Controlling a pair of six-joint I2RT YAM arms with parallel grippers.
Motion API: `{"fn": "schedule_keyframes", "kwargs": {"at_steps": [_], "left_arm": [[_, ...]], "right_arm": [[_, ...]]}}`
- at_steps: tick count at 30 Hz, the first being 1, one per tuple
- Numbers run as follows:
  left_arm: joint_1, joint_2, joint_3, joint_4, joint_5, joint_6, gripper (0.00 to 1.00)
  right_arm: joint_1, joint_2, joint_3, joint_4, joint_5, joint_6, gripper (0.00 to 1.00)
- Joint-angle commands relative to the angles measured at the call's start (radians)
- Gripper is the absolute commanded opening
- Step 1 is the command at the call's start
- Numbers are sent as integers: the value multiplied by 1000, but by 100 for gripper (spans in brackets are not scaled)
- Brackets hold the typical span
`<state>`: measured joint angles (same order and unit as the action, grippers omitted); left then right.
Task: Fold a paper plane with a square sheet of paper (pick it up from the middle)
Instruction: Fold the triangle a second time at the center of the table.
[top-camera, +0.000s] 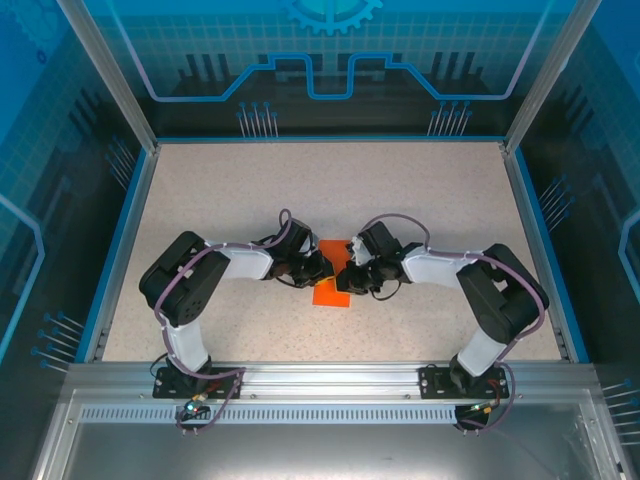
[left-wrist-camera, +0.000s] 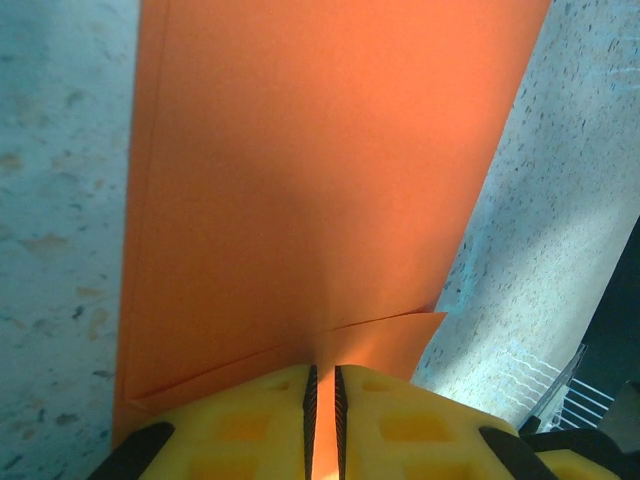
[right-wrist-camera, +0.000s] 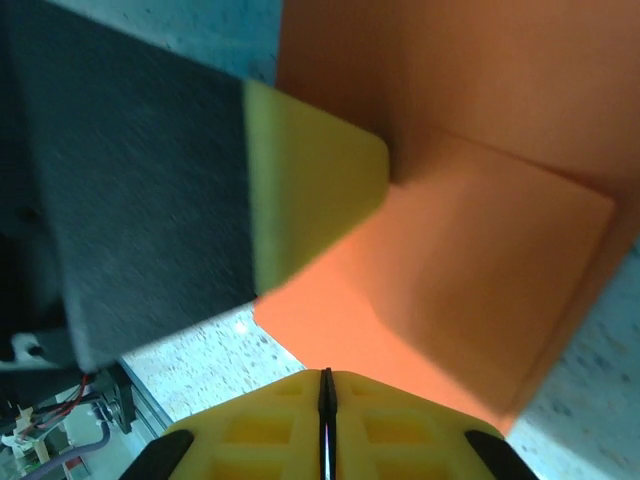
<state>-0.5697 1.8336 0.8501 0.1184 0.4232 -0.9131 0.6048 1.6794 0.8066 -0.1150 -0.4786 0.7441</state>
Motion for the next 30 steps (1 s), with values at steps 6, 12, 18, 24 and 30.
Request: {"fn": "schedule_keyframes", "kwargs": {"at_steps": [6,12,18,24,30], "left_arm": [[4,33,-13,-22,-37,21,16],[4,33,-18,-23,-42,21,16],[4,30,-20,-30,-52,20,16],[4,32,-19,-33,-54,22,16],[4,28,-17,-38,-54,22,16]], "right_arm": [[26,106,21,-9,8,14,11],[27,92,-10,-27,26,8,11],[27,22,-68,-20,-9,8,11],[24,1,-138,6,-18,20,12],[6,-46,-185,32,-24,41,12]]}}
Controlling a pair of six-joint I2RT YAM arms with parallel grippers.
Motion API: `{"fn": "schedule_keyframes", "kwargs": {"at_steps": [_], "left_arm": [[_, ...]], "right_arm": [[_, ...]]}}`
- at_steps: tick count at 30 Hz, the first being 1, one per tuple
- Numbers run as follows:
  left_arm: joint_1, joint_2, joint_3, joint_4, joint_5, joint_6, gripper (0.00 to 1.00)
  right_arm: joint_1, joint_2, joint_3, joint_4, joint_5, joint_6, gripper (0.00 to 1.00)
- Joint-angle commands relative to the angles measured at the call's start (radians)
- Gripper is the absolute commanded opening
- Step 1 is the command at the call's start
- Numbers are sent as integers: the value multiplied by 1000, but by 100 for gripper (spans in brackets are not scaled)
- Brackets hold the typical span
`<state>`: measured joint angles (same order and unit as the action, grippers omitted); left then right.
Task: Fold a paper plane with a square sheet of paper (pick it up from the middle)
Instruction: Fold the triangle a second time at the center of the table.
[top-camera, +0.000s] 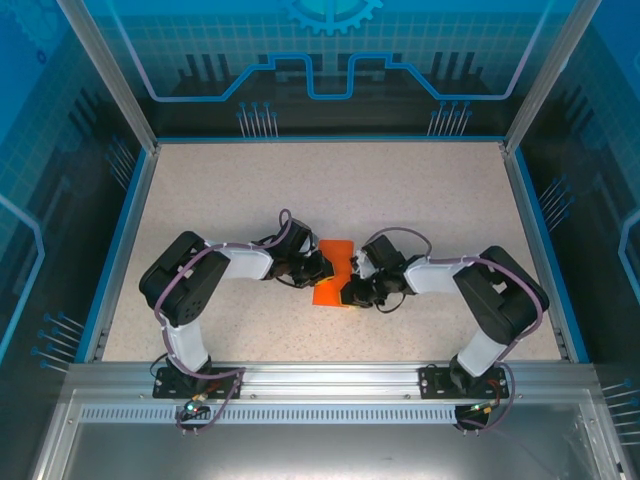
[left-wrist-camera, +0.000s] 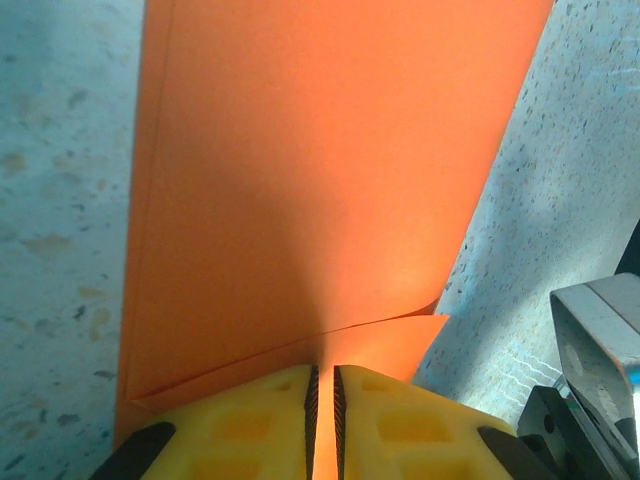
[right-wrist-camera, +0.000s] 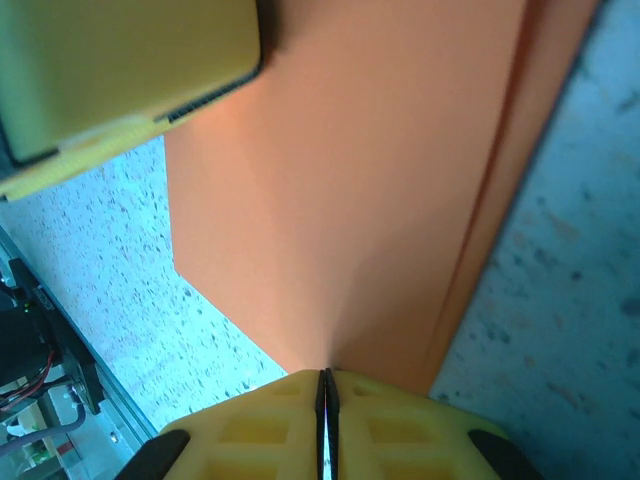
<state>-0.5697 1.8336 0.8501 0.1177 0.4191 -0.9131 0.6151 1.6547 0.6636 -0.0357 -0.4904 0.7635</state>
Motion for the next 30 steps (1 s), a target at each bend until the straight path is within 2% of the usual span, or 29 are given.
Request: {"fn": "schedule_keyframes", "kwargs": {"at_steps": [1,12,21,25,30], "left_arm": [[3,27,-17,-39,-50,23,16],[3,25,-9,-35,-40,22,16],[2,8,15,-46,-22,26,17],[1,10,23,-51,-22,26,17],[2,11,19,-53,-24,26,17]], "right_arm": [[-7,-30,-49,-50,-9,22,13],[-44,-107,-108,-67,-9,16,14],[-107,-246,-68,-105,91,7,25],[-98,-176,2,-41,-9,11,21],[-23,-39,118,-56,-17,2,18]]}}
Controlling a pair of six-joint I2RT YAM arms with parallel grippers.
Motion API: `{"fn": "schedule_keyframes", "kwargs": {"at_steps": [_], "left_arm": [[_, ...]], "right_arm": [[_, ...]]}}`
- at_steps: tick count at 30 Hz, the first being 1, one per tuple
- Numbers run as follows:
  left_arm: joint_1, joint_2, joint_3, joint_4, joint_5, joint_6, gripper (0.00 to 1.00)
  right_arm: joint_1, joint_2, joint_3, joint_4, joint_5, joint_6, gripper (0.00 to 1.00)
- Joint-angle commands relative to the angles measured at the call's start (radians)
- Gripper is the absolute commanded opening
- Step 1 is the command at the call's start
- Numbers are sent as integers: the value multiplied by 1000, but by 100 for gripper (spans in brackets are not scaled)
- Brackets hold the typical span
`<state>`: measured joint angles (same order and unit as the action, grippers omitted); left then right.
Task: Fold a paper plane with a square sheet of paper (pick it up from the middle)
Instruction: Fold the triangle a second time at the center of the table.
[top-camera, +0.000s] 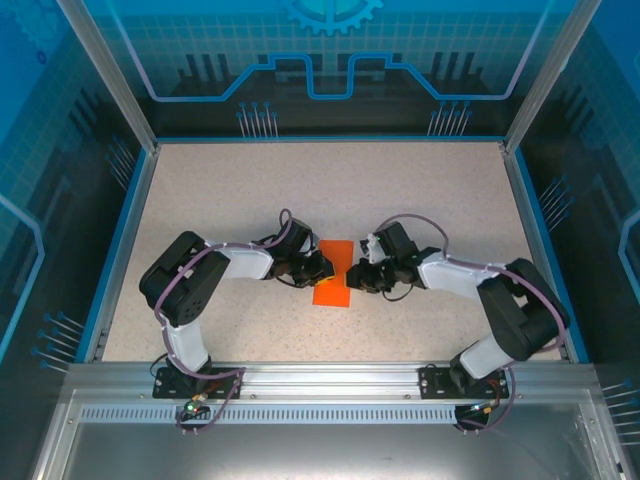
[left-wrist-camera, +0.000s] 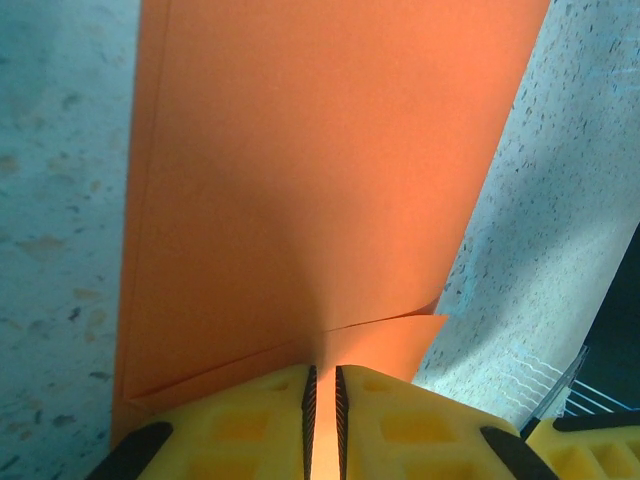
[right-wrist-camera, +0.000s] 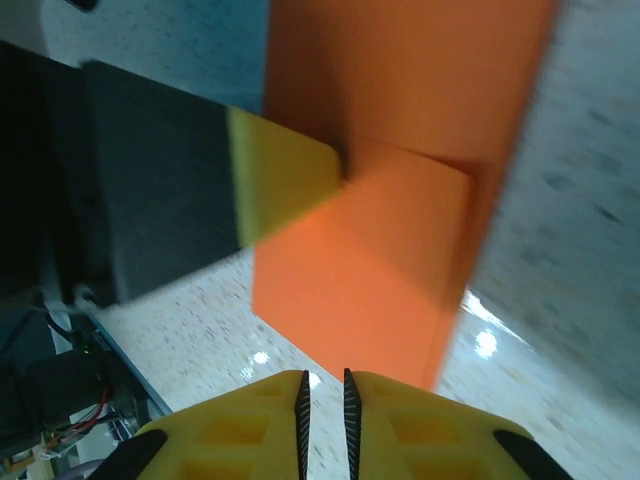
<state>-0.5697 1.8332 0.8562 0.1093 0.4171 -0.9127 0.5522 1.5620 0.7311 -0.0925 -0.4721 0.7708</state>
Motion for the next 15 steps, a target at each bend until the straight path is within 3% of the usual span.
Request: {"fn": "schedule_keyframes", "kwargs": {"at_steps": [1,7,15], "left_arm": [[1,10,10,-43,-21,25,17],[1,8,4,-42,-23,25,17],[1,7,4,-56,-32,35,17]], "right_arm": [[51,79,68,-2,-35,-7,17],[71,163,39,29,-23,13,16],[71,107,-92,21,-12,18,17]]}}
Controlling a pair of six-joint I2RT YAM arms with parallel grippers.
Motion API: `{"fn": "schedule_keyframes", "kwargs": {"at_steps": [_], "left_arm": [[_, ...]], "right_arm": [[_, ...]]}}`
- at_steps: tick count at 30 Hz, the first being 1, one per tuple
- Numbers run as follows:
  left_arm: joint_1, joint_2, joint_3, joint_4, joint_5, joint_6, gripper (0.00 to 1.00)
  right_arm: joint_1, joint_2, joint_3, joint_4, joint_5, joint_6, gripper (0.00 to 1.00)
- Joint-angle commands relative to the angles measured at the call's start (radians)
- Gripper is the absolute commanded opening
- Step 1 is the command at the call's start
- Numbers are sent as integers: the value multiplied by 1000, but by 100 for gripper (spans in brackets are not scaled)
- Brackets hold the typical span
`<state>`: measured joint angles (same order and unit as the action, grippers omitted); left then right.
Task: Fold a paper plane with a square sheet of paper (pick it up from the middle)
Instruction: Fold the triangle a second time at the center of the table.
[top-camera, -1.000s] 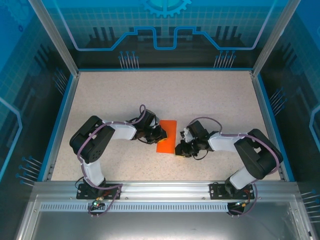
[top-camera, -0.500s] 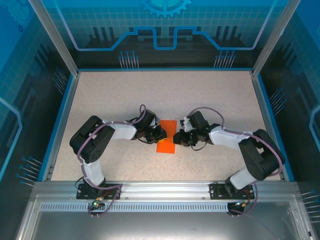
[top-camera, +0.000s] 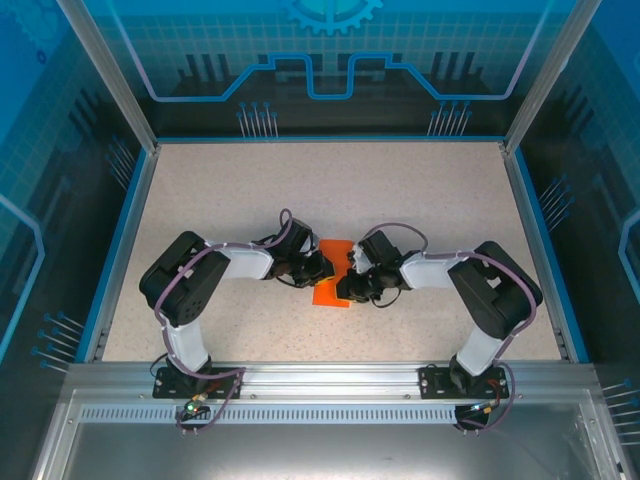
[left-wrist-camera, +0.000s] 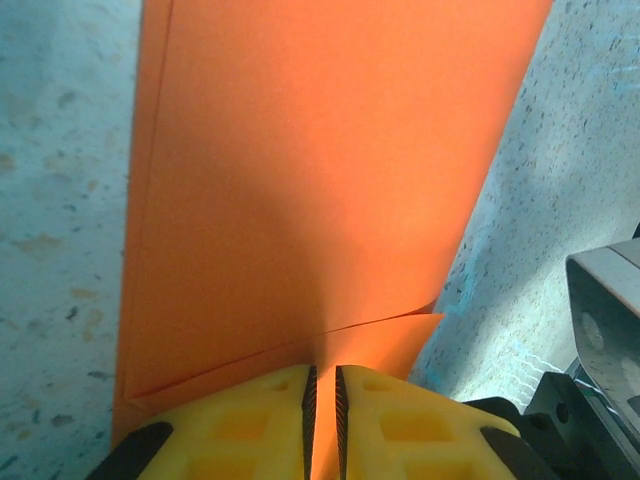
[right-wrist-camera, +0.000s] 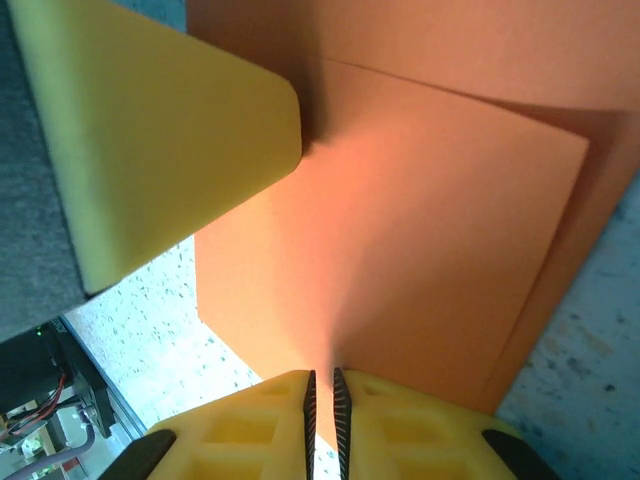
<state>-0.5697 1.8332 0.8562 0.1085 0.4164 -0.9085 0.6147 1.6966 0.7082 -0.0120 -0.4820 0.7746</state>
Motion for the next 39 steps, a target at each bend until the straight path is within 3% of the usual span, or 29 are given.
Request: {"fn": "schedule_keyframes", "kwargs": {"at_steps": [1,10,15,25,39], "left_arm": [[1,5,4,-56,-33,30,17],[2,-11,4,-54,-26,27,17],[1,-36,18,-60,-12,32,18],[2,-51,82,-111,-4,60,23],[1,-36,84,-126,-15,72,23]], "right_arm": [[8,-47,-87,-68,-5,12,17],[-34,-218,-171,-136,44,3,21],[-105,-281,-147,-121,103,12,32],[-131,-126,-14,-33,50,28,37],[-126,-15,24,20,14,39,37]]}}
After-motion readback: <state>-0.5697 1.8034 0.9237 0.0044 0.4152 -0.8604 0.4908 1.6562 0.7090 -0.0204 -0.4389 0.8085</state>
